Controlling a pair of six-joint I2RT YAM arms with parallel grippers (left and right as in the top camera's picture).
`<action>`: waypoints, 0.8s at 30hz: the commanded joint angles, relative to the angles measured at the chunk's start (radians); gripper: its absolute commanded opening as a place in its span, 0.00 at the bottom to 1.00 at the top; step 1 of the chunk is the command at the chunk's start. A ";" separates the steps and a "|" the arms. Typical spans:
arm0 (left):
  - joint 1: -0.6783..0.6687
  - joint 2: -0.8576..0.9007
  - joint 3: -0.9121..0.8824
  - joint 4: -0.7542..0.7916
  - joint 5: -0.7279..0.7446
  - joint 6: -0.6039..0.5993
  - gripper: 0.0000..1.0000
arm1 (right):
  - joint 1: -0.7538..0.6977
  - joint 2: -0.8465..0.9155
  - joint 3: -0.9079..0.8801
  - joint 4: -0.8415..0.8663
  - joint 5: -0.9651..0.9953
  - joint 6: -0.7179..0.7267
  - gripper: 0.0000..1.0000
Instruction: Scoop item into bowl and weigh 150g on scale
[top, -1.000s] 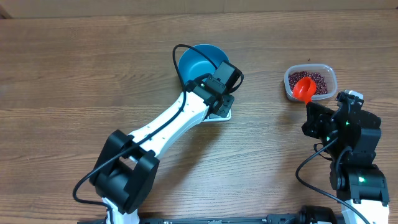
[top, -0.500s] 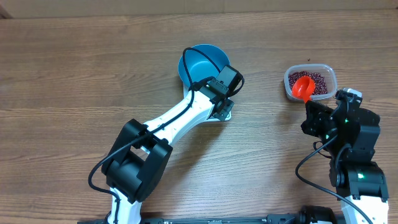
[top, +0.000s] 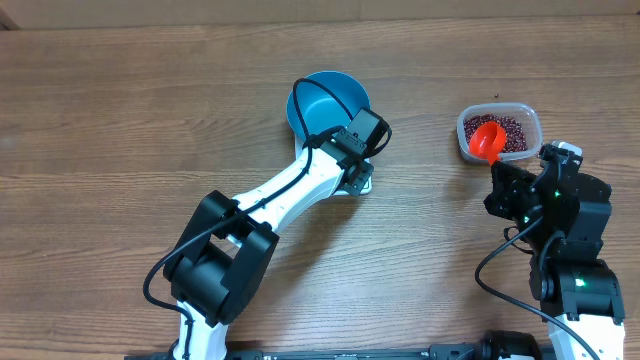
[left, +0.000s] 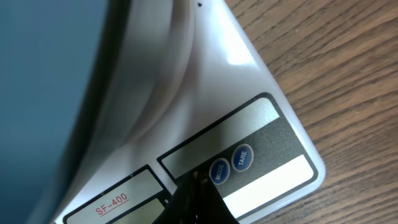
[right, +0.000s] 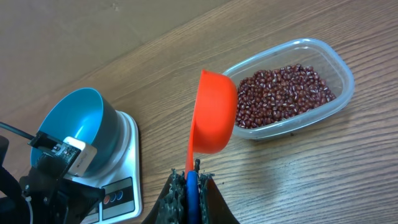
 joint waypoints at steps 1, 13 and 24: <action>0.000 0.016 -0.010 0.006 -0.035 0.018 0.04 | -0.007 -0.003 0.031 0.013 -0.002 -0.005 0.04; 0.000 0.016 -0.028 0.019 -0.035 0.018 0.04 | -0.007 -0.003 0.031 0.013 -0.002 -0.005 0.04; 0.000 0.016 -0.072 0.075 -0.035 0.014 0.04 | -0.007 -0.003 0.031 0.014 -0.002 -0.005 0.04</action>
